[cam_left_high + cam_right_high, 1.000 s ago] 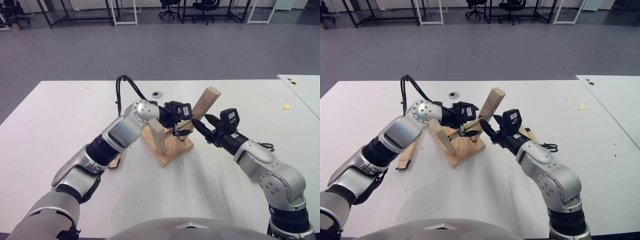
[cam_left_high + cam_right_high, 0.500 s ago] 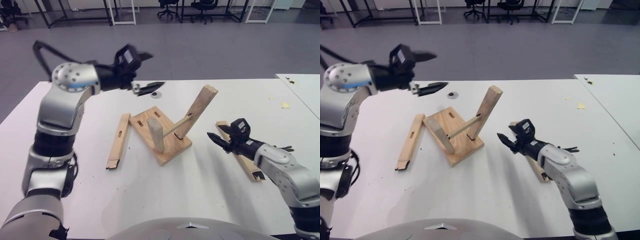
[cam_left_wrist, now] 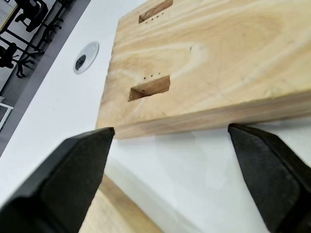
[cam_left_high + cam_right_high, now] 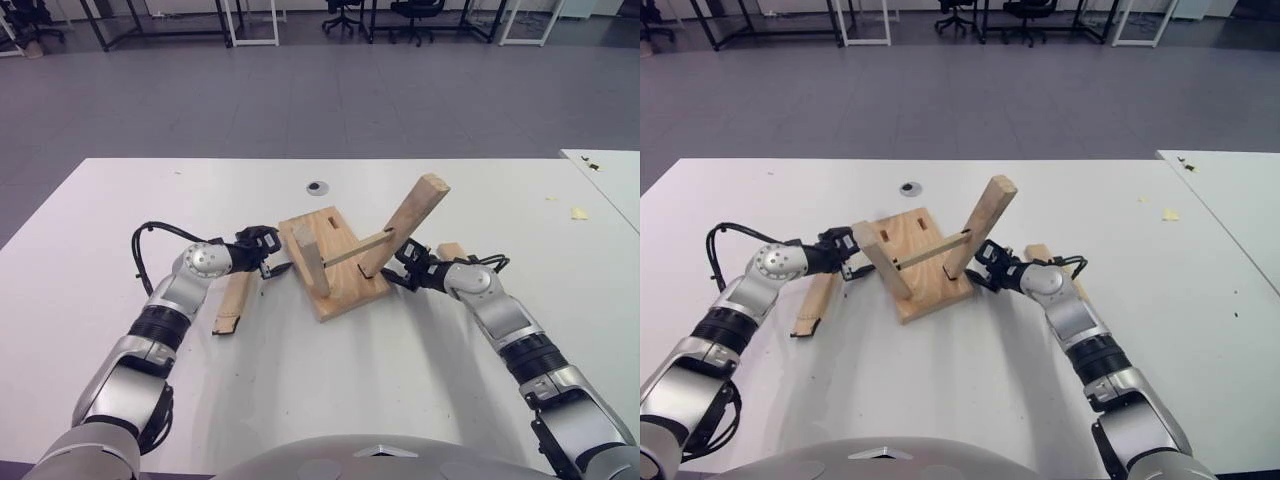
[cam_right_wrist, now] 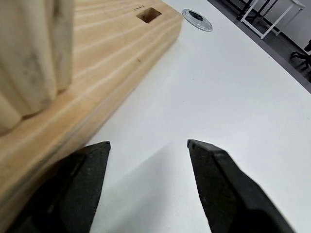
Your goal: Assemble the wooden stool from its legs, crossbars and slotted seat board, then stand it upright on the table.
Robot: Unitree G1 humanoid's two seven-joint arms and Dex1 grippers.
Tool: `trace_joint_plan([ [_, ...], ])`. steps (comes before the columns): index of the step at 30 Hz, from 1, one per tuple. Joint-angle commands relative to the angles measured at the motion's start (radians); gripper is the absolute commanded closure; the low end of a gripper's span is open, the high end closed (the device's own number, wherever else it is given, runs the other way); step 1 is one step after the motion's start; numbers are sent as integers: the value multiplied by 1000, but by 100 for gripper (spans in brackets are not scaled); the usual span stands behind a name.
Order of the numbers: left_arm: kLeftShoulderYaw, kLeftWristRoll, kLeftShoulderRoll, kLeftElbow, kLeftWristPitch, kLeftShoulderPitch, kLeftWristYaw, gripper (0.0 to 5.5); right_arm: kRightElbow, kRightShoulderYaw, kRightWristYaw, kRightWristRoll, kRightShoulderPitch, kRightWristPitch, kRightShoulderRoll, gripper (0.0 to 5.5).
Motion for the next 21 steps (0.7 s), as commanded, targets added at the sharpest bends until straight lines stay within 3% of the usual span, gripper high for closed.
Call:
trace_joint_plan([
  [1,36,-25,-16,8,-31,1,-7,117,-132,-7,42,6,86,62,-21,251],
  [5,107,-130,-50,-37,-20,43,-45,117,-271,-69,-47,-10,162,141,2,251],
  [8,225,-222,-13,-183,50,113,-16,117,-471,-272,-252,10,243,250,71,251],
  [11,452,-386,10,-533,254,257,106,117,-820,-497,-378,138,297,377,178,251],
  [14,606,-608,-48,-908,497,336,286,117,-1110,-621,-503,354,199,522,294,251],
  [17,598,-810,-188,-1174,635,358,533,117,-1271,-657,-619,586,131,608,361,251],
  [21,492,-799,-265,-1324,746,383,704,117,-1297,-609,-740,780,106,663,375,251],
])
